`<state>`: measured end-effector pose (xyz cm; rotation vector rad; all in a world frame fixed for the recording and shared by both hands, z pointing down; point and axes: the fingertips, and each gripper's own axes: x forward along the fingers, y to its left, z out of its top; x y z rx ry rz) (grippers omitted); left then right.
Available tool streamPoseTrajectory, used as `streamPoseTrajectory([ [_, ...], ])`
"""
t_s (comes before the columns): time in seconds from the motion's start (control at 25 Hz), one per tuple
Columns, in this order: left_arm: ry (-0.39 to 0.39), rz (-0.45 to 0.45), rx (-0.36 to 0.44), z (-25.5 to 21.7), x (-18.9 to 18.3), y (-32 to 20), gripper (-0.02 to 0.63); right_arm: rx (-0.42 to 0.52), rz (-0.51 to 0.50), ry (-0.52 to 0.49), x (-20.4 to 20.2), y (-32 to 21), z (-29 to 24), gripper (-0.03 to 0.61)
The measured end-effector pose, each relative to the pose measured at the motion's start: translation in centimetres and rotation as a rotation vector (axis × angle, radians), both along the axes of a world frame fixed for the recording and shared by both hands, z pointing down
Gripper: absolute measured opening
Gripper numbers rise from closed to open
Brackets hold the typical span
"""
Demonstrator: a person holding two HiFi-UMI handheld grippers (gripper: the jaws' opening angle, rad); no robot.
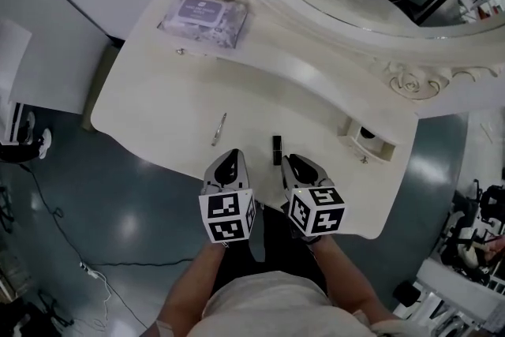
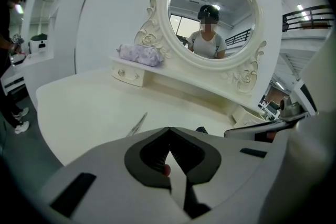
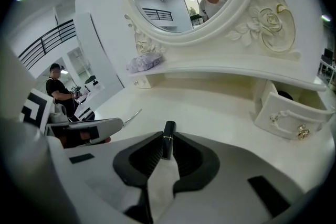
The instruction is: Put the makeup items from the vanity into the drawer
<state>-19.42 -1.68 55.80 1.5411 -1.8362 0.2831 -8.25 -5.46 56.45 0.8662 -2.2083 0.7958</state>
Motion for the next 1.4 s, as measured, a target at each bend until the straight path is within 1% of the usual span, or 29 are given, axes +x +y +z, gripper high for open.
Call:
streamPoseTrajectory([
  [0.16,0.016,-0.004,-0.008,0.7,0.0,0.6,0.005,-0.007,-0.017,0.022,-0.3,0.7,0.8,0.084],
  [0.48,0.051,-0.018,-0.014,1.6,-0.1,1.7,0.005,-0.007,-0.027,0.063,-0.7,1.1,2.7,0.128],
  [0.64,0.050,-0.022,-0.015,2.0,-0.6,1.9,0.005,-0.002,-0.040,0.067,-1.2,1.2,3.0,0.146],
  [0.88,0.048,-0.031,-0.009,2.2,-1.2,2.0,0.005,-0.011,-0.049,0.082,-1.5,1.5,3.6,0.153],
  [1.16,0.057,-0.040,-0.012,2.6,-1.4,2.5,0.005,0.004,-0.050,0.122,-1.6,1.3,4.0,0.152],
  [1.4,0.058,-0.039,-0.010,2.7,-1.4,2.5,0.005,0.017,-0.038,0.147,-1.3,1.1,4.2,0.121],
])
